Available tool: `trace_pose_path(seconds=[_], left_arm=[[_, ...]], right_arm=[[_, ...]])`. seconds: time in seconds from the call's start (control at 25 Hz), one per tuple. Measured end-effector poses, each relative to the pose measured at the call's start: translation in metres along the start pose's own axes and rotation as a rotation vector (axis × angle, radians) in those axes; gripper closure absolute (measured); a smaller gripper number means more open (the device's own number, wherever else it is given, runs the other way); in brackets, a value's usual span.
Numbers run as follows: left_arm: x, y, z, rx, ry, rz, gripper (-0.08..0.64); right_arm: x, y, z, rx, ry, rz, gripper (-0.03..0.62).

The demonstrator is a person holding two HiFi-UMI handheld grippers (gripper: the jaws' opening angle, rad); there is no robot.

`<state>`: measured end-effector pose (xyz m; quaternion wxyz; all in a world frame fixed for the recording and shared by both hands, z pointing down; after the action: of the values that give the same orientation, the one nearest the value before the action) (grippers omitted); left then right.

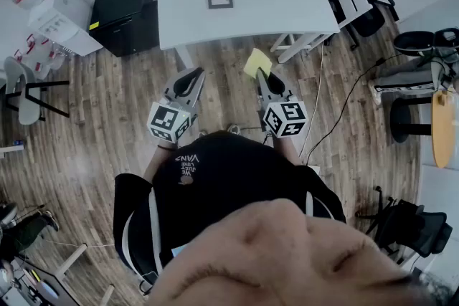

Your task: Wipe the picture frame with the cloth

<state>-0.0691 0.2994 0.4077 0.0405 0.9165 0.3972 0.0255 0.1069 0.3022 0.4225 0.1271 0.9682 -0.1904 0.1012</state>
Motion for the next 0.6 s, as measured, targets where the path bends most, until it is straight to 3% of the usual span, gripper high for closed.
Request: trace_pose_path(seconds=[0.6], left_arm=[[0.021,0.040,-0.007,-0.016,-0.007,0.055,0.526]], right_arm=[[0.041,0.005,0.007,0.004,0.037,0.081,0.549]])
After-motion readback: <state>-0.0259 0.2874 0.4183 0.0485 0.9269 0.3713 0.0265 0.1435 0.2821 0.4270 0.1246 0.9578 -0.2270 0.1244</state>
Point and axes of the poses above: the fingertips, and each gripper's own axes: y forward along the fingers, x to its right, z out of its top, the point moved 1 cm from there along -y, backward along the fingers, and after that the axes turned 3 degrees about y, right-handed, at the moved point
